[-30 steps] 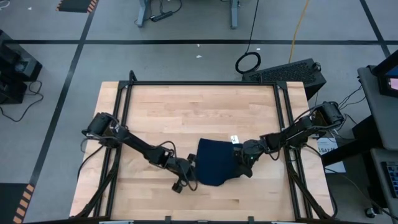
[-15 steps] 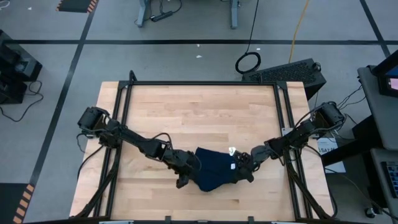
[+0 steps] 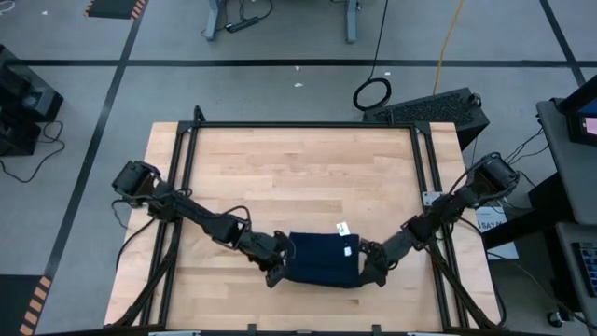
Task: Roll towel into tight, uniform cylinder
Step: Roll the blue cloth napkin
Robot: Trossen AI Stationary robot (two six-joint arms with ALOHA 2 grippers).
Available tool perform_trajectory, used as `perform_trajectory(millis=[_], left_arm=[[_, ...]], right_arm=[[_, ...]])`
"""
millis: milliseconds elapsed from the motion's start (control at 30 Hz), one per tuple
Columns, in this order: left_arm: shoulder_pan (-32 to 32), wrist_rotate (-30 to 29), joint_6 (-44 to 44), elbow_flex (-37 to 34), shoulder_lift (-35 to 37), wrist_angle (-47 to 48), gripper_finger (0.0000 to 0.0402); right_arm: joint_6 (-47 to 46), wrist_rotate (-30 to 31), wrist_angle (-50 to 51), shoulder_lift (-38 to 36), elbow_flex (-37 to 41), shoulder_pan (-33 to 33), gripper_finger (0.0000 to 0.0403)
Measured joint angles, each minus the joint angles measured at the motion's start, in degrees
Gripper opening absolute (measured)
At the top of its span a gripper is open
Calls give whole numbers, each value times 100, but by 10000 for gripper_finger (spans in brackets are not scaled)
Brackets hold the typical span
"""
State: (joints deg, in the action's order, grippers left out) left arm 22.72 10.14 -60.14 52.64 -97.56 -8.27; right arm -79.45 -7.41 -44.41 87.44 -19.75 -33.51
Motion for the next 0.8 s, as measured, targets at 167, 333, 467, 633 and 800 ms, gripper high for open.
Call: perform_trajectory(millis=[167, 333, 467, 633, 800], left_arm=[[-138, -18, 44, 4, -278, -173, 1], [-263, 39, 46, 2, -588, -195, 1], [-380, 44, 75, 2, -772, -203, 1], [-527, 192, 249, 2, -1009, -424, 1], [-626, 344, 213, 1, -1268, -624, 1]], right_arm=[[-393, 29, 463, 0, 0, -172, 0], [-805, -3, 526, 0, 0, -170, 0], [-1215, -90, 562, 0, 0, -96, 0], [-1195, -362, 668, 0, 0, -32, 0], [-1005, -189, 963, 0, 0, -22, 2]])
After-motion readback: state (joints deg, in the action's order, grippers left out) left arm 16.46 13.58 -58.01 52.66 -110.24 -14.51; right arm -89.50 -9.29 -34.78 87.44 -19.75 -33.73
